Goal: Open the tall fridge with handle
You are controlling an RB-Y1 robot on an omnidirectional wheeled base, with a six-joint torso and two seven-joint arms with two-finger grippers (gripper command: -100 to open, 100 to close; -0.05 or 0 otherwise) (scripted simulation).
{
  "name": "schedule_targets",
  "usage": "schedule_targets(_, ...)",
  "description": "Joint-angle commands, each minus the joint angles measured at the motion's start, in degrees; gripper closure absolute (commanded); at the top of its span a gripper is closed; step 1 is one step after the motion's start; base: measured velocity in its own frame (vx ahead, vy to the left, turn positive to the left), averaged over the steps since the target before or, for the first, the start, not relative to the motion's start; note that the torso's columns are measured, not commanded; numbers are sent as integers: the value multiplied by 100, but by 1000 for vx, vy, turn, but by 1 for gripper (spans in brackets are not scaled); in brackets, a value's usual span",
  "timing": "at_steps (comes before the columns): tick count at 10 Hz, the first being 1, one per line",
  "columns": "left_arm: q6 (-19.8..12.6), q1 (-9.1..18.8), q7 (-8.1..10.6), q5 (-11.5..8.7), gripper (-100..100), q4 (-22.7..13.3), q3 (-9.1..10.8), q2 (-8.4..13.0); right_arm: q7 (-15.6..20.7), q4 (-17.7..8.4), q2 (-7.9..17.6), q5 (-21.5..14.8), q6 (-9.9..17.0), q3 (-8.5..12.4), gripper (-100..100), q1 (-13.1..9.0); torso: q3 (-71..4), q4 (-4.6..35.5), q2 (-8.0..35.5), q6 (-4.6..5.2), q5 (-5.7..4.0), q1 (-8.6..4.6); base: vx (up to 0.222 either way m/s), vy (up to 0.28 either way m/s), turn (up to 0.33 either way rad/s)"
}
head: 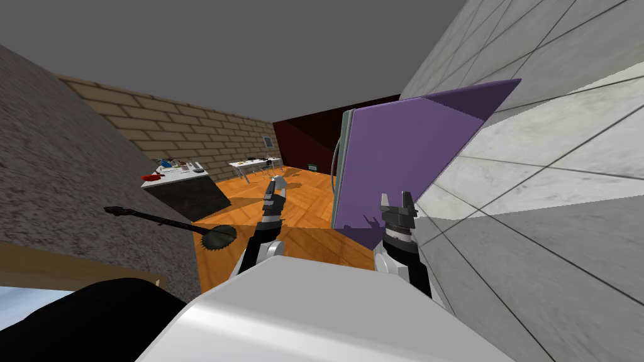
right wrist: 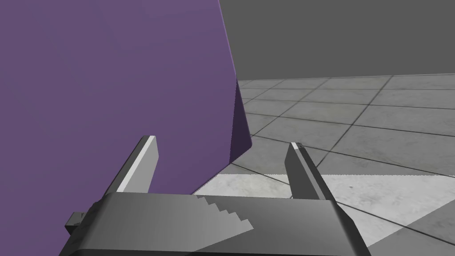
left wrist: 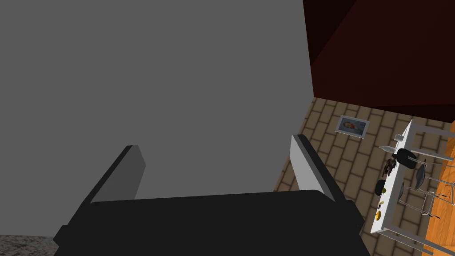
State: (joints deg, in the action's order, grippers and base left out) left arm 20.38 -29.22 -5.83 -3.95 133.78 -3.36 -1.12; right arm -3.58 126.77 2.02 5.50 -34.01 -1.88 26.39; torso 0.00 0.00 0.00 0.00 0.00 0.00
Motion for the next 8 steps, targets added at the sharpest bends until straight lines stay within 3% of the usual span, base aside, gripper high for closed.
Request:
schedule_targets(1,0,0,0,0,0,0,0,0,0,0,0,0,0,0,0,0,-467,235,232,0,0,0,0,0,0)
schedule_targets(8,1,0,0,0,0,2,0,0,0,2,0,0,-1,0,0,0,-6227,3114,3116,0,0,0,0,0,0)
